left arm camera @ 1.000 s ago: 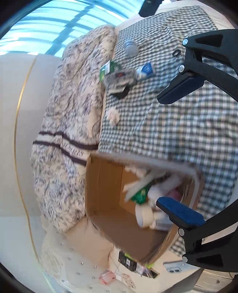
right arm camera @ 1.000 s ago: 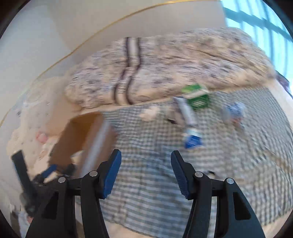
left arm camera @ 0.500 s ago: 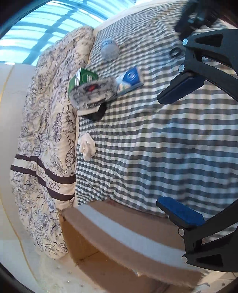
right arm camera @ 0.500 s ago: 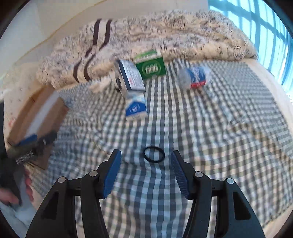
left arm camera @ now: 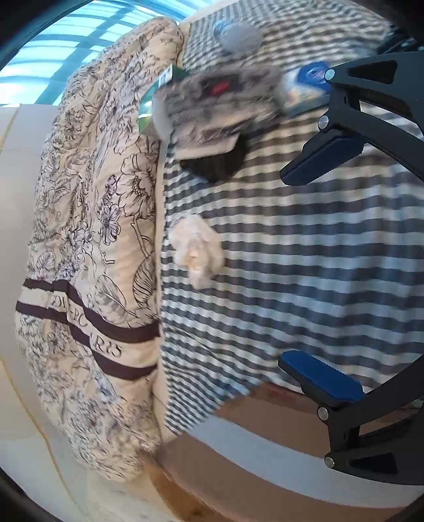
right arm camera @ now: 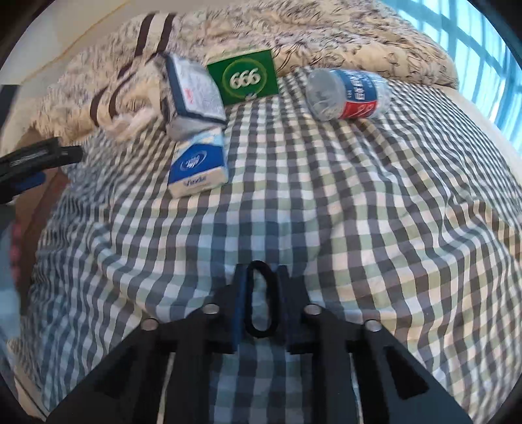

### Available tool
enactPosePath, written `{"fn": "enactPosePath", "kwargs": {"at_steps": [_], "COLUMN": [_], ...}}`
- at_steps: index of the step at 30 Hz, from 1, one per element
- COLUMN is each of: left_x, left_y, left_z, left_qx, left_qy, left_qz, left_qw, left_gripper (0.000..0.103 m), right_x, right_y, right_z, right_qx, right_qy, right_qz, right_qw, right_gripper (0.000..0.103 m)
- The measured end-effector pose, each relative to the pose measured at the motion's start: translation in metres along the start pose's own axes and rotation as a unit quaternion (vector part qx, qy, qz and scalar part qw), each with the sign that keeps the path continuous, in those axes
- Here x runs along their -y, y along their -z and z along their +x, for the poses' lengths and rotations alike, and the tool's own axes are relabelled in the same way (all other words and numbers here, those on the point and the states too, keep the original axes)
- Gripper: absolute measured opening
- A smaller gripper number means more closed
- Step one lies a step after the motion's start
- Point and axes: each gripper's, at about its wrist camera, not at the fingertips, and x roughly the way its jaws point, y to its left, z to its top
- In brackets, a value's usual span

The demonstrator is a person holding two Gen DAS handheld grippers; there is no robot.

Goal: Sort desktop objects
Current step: 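Grasp the white lace cloth with the left tool while the right tool grasps the black hair tie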

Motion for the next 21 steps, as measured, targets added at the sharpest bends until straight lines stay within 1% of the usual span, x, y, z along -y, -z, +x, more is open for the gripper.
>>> {"fn": "enactPosePath", "kwargs": {"at_steps": [2, 5, 7, 8, 10, 11, 13, 16, 17, 18, 19, 20, 21], "left_x": [0.001, 0.005, 0.01, 0.015, 0.018, 0.018, 0.018, 0.018, 0.016, 0.015, 0.013, 0.012, 0.012], "left_y": [-0.008, -0.015, -0.017, -0.019, -0.024, -0.028, -0.036, -0.052, -0.055, -0.057, -0.056, -0.054, -0.052], "left_z": [0.02, 0.043, 0.053, 0.059, 0.067, 0.072, 0.081, 0.096, 0.102, 0.108, 0.113, 0.117, 0.114], "left_qx": [0.002, 0.003, 0.017, 0.026, 0.033, 0.031, 0.025, 0.021, 0.016, 0.002, -0.014, -0.028, -0.028], "left_qy": [-0.007, -0.019, -0.014, -0.019, -0.041, -0.044, -0.03, -0.048, -0.048, -0.038, -0.022, 0.015, 0.04], "left_qz": [-0.002, 0.0, 0.016, 0.032, 0.047, 0.051, 0.055, 0.066, 0.067, 0.066, 0.063, 0.063, 0.061], "left_qw": [1.0, 0.9998, 0.9996, 0.999, 0.9975, 0.9973, 0.9977, 0.9965, 0.9965, 0.9971, 0.9977, 0.9975, 0.9969], "left_gripper": [0.103, 0.103, 0.103, 0.103, 0.103, 0.103, 0.103, 0.103, 0.103, 0.101, 0.067, 0.036, 0.015], "right_x": [0.006, 0.007, 0.005, 0.004, 0.006, 0.005, 0.004, 0.003, 0.003, 0.003, 0.003, 0.003, 0.003], "right_y": [0.006, 0.01, 0.012, 0.013, 0.014, 0.011, 0.009, 0.009, 0.009, 0.009, 0.009, 0.009, 0.009], "right_z": [-0.001, 0.0, 0.0, -0.001, -0.002, -0.001, 0.001, 0.002, 0.002, 0.002, 0.003, 0.003, 0.003], "right_qx": [0.014, 0.025, 0.029, 0.031, 0.032, 0.033, 0.034, 0.036, 0.037, 0.038, 0.038, 0.038, 0.038], "right_qy": [-0.01, -0.009, -0.005, -0.006, -0.01, -0.012, -0.017, -0.018, -0.018, -0.018, -0.018, -0.018, -0.018], "right_qz": [0.011, 0.009, 0.005, 0.005, 0.008, 0.01, 0.013, 0.013, 0.013, 0.013, 0.013, 0.013, 0.013], "right_qw": [1.0, 1.0, 1.0, 0.999, 0.999, 0.999, 0.999, 0.999, 0.999, 0.999, 0.999, 0.999, 0.999], "right_gripper": [0.012, 0.012, 0.012, 0.013, 0.013, 0.013, 0.013, 0.013, 0.013, 0.013, 0.013, 0.013, 0.013]}}
